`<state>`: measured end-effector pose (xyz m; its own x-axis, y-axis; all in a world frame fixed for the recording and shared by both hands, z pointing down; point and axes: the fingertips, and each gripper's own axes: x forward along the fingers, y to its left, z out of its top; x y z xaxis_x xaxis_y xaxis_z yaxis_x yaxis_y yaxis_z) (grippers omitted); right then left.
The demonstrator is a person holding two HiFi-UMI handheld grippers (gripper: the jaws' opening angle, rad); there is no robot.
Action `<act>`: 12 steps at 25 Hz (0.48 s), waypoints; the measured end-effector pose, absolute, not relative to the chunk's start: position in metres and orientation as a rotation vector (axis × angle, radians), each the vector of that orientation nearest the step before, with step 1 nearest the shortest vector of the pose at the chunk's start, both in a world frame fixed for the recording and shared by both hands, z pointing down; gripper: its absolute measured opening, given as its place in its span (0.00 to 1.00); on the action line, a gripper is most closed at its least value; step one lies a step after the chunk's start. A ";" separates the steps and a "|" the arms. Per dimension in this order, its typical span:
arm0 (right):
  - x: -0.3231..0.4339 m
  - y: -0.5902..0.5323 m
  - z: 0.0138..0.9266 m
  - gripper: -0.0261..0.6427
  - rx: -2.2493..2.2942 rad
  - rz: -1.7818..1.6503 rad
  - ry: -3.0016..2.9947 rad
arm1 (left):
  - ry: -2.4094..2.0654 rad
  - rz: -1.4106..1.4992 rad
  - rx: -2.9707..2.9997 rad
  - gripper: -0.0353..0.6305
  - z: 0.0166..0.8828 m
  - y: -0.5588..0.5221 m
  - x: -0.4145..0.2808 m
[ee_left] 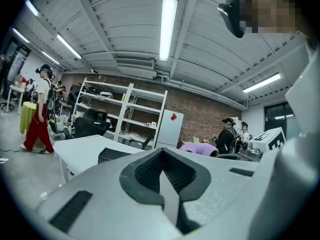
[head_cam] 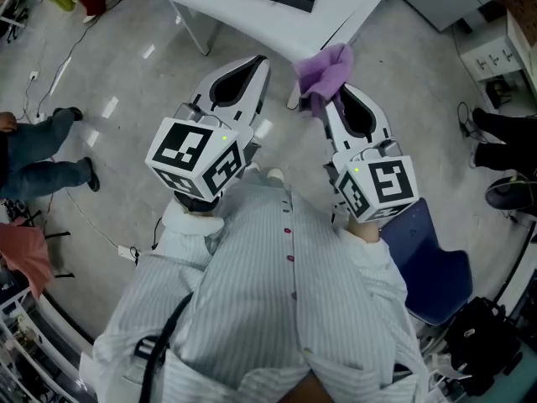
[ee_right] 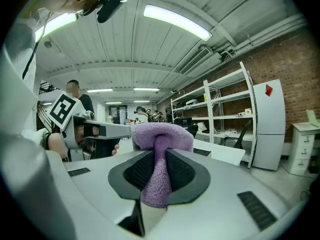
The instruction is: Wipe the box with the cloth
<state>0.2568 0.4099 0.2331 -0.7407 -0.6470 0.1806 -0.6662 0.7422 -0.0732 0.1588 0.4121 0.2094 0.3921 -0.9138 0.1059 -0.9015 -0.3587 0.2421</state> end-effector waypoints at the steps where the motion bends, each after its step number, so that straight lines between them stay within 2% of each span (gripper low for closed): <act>1: 0.259 0.410 0.234 0.15 1.060 0.203 -2.798 | -1.605 -0.068 2.390 0.06 0.210 0.412 0.159; 12: 0.254 0.390 0.248 0.15 1.027 0.251 -2.806 | -1.665 -0.068 2.355 0.06 0.217 0.397 0.145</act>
